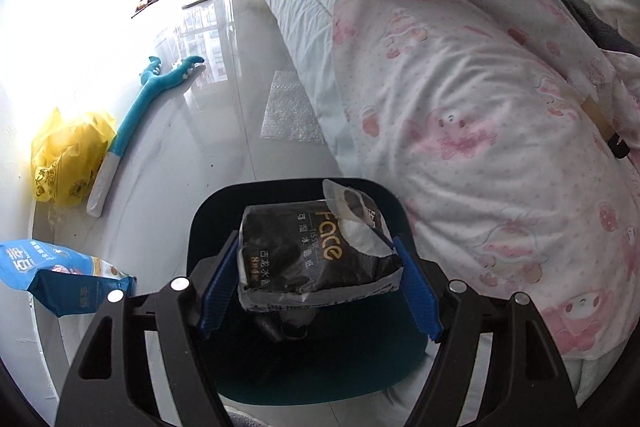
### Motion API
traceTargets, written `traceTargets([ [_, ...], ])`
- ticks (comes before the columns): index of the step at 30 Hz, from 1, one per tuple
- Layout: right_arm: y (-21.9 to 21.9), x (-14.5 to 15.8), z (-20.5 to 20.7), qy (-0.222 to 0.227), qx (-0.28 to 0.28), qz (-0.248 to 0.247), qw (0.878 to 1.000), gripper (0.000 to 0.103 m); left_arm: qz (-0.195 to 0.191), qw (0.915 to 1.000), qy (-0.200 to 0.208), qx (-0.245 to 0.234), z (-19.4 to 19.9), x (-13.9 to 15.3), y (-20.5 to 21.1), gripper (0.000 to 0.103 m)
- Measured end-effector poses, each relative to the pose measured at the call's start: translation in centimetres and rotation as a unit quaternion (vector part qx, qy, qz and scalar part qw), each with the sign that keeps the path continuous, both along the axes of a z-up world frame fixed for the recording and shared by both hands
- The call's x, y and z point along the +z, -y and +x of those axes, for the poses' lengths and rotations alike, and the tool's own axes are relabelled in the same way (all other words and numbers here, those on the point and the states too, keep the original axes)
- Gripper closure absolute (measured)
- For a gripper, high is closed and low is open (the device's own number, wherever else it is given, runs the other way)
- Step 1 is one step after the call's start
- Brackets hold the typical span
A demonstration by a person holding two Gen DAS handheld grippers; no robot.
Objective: Collect trash
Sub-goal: 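Carry the tissue ball and black tissue pack over the teal bin, then open the left tool to drop the black pack while the right tool releases the tissue ball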
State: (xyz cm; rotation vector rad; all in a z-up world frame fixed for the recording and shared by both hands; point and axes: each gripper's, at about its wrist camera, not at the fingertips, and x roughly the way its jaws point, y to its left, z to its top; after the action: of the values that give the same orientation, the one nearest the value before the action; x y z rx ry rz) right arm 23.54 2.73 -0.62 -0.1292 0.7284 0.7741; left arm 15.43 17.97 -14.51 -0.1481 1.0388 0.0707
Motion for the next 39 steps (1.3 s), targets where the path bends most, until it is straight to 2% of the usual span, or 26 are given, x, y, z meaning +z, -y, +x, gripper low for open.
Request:
traceTargets([
  [6, -3.2, -0.8, -1.0, -0.007, 0.021, -0.011, 1.0, 0.051, -0.015, 0.9987, -0.045, 0.02, -1.0, -2.2, -2.4, 0.027],
  [19, -8.1, -3.8, -1.6, -0.048, 0.05, -0.044, 0.997, 0.051, -0.053, 0.9934, -0.098, 0.027, -2.8, -4.3, -5.2, 0.023],
  [23, -9.6, -4.9, -1.8, -0.063, 0.06, -0.057, 0.995, 0.051, -0.034, 0.9948, -0.092, 0.028, -3.6, -3.9, -5.7, 0.019],
  [27, -11.1, -6.1, -2.0, -0.073, 0.065, -0.069, 0.993, 0.051, -0.031, 0.9956, -0.077, 0.042, -4.3, -3.2, -6.9, 0.018],
  [34, -13.0, -8.0, -2.5, -0.087, 0.072, -0.083, 0.99, 0.051, -0.055, 0.9951, -0.038, 0.073, -6.0, -1.5, -9.9, 0.018],
  [39, -13.9, -10.1, -2.6, -0.103, 0.072, -0.102, 0.987, 0.051, -0.02, 0.9969, -0.001, 0.075, -6.8, 0.6, -10.3, 0.019],
])
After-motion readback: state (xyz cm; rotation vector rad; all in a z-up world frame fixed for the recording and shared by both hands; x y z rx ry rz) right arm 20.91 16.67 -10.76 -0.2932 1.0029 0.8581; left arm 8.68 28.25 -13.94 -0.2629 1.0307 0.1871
